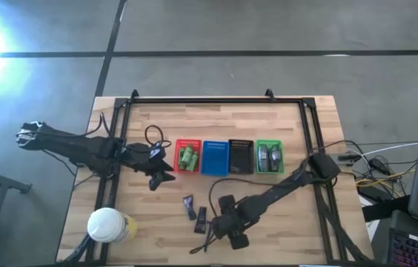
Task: Pick & Place Travel size toiletries
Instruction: Put the blue razor into the black bin
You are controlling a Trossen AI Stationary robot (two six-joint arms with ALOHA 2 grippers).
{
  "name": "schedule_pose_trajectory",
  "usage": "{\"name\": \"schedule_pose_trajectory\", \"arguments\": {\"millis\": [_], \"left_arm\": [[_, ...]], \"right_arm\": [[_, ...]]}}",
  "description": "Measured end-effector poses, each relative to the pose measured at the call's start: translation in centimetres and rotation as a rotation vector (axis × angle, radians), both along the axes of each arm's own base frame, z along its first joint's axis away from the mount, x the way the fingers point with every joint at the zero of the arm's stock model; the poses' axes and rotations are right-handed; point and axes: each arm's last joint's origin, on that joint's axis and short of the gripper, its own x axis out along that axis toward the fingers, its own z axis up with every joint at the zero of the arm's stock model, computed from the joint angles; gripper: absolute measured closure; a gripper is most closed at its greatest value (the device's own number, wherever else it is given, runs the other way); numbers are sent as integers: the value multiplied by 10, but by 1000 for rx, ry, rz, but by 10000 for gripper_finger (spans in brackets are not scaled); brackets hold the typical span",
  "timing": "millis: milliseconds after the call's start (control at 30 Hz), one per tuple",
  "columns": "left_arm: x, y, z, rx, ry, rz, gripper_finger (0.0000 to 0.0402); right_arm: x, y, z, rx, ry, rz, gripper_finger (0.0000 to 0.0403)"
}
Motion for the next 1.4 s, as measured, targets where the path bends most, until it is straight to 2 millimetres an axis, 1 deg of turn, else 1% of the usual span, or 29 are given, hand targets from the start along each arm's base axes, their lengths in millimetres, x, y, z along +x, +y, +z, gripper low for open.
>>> {"name": "schedule_pose_trajectory", "arguments": {"millis": [133,200,367,500,567,667,733,800,867,900,967,1033,1067,1133,1200,1233,1300,1367,1400], "left_arm": [[0,-1,0,-17,4,-27,188],[-1,-1,0,-22,6,-35,188],[-2,-2,-1,-24,20,-46,188],[-4,-2,-1,-28,30,-59,188],[-5,-2,-1,-29,32,-63,188],[-7,-3,0,-35,34,-62,188],[-8,-3,0,-40,32,-59,188],[-8,-3,1,-43,29,-58,188],[-9,-3,2,-44,25,-58,188],[-9,-2,2,-45,22,-57,188],[-10,-2,2,-44,19,-56,188],[-9,-2,3,-44,15,-55,188],[-9,-2,3,-44,12,-54,188],[-8,-2,3,-40,6,-45,188],[-8,-2,3,-37,6,-41,188],[-8,-2,4,-37,2,-41,188],[-8,-2,4,-37,-1,-39,188],[-8,-2,4,-37,-3,-39,188],[-8,-2,4,-36,-5,-40,188]], "right_arm": [[1,1,-9,-3,31,5,226],[2,-1,-12,-2,40,-21,241],[0,-8,-24,-26,89,-39,299],[0,-7,-35,-41,116,-10,350],[0,-6,-39,-37,133,-4,368],[0,-7,-37,-19,154,-11,384],[-2,-9,-28,-12,154,-42,383],[-6,-15,-20,-4,183,-111,382],[-10,-22,-5,7,195,-207,382],[-10,-27,6,21,180,-270,383],[-18,-39,34,16,161,-446,383],[-24,-57,54,13,136,-681,381],[-28,-68,61,14,127,-821,381],[-37,-93,72,15,118,-1094,381],[-50,-120,84,33,55,-1343,381],[-58,-134,86,41,21,-1458,381],[-72,-160,84,78,-49,-1653,381],[-78,-180,74,169,-147,-1780,380],[-79,-189,70,228,-183,-1808,380]]}}
